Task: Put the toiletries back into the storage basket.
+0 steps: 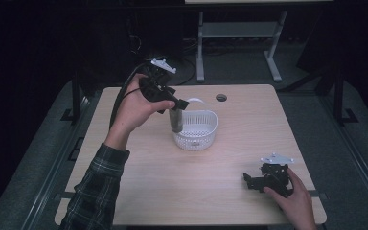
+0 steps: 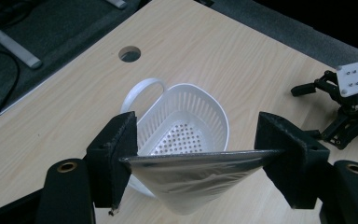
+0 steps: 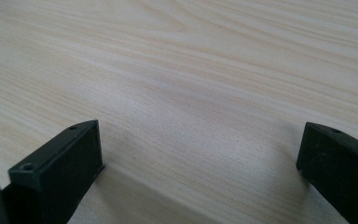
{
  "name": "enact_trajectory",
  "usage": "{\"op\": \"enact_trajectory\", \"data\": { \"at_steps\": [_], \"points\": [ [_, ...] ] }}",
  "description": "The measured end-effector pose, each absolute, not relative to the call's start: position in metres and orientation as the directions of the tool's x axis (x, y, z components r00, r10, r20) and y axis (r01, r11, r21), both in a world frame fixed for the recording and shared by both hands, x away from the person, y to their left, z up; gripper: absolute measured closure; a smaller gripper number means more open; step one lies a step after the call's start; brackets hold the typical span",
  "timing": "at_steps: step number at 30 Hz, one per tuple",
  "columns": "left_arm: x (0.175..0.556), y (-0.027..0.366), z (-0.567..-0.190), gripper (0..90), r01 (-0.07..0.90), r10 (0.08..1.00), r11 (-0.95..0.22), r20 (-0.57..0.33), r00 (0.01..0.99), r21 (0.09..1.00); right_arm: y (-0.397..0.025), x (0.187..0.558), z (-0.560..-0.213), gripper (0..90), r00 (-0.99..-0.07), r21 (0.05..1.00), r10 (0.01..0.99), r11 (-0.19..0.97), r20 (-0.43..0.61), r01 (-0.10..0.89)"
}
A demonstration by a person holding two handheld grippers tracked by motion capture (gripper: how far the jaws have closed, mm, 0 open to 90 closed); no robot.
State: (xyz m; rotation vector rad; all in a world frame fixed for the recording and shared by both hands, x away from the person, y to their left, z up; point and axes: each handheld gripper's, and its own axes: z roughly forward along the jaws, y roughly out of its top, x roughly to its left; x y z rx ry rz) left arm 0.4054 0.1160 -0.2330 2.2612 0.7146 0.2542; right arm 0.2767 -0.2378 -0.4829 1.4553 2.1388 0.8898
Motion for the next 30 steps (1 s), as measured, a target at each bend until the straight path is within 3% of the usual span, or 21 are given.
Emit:
{"op": "enact_trajectory", "data": {
  "at_steps": [30],
  "points": [
    [0.434, 0.105, -0.281, 29.8, 0.420, 0.557, -0.589, -0.030, 0.830, 0.690, -0.238, 0.277, -0.483, 0.0, -0.377, 0.697, 0.926, 0.253, 0.026, 0.670]
  ]
}}
